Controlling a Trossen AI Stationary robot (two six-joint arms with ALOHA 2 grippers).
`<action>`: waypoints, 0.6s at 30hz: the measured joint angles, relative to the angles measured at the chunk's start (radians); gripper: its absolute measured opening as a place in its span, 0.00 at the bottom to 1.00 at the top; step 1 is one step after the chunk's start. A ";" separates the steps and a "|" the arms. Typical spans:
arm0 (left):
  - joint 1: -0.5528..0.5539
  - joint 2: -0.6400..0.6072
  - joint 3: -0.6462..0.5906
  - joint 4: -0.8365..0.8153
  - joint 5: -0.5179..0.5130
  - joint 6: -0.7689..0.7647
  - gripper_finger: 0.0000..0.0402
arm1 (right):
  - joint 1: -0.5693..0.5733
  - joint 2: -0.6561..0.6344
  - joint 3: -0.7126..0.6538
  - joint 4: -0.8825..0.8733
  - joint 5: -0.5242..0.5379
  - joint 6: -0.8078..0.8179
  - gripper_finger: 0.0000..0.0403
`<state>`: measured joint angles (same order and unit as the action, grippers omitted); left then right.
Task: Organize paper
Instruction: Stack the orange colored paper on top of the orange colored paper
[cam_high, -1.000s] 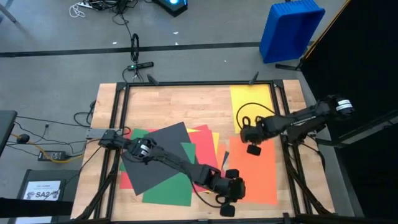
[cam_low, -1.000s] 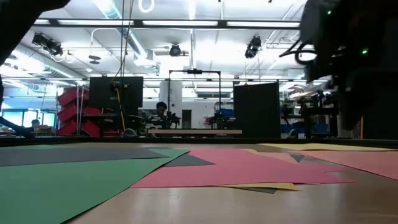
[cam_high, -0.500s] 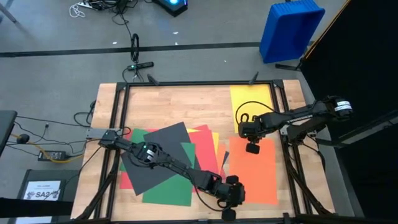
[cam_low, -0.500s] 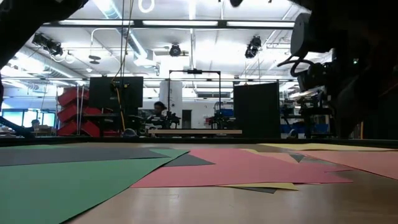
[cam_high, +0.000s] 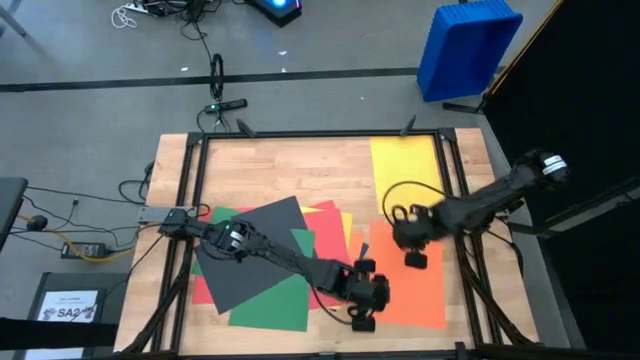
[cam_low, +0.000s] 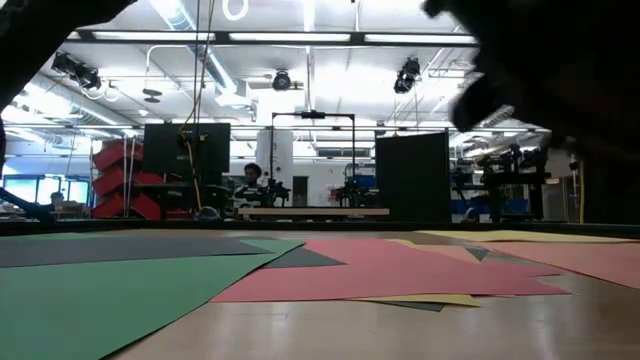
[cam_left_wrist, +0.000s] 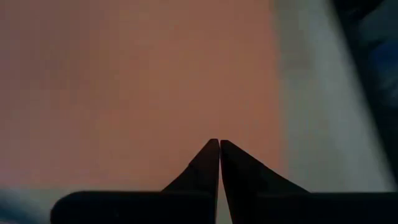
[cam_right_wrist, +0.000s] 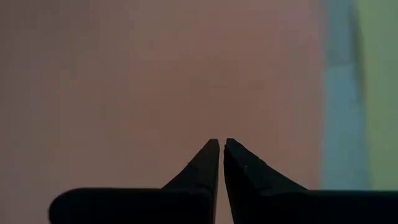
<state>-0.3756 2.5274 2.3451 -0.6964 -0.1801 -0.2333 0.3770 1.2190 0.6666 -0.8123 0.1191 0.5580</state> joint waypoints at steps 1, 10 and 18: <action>0.014 -0.006 0.000 -0.026 -0.010 0.023 0.00 | 0.065 -0.020 0.000 0.004 0.018 0.057 0.00; 0.251 -0.015 0.000 0.031 0.041 0.201 0.00 | 0.518 0.011 0.001 0.336 0.157 0.307 0.00; 0.400 -0.005 0.000 0.136 0.175 0.287 0.00 | 0.622 0.168 0.003 0.449 0.171 0.385 0.00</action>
<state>0.0243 2.5223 2.3451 -0.5600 -0.0048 0.0535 0.9992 1.3866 0.6695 -0.3637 0.2905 0.9426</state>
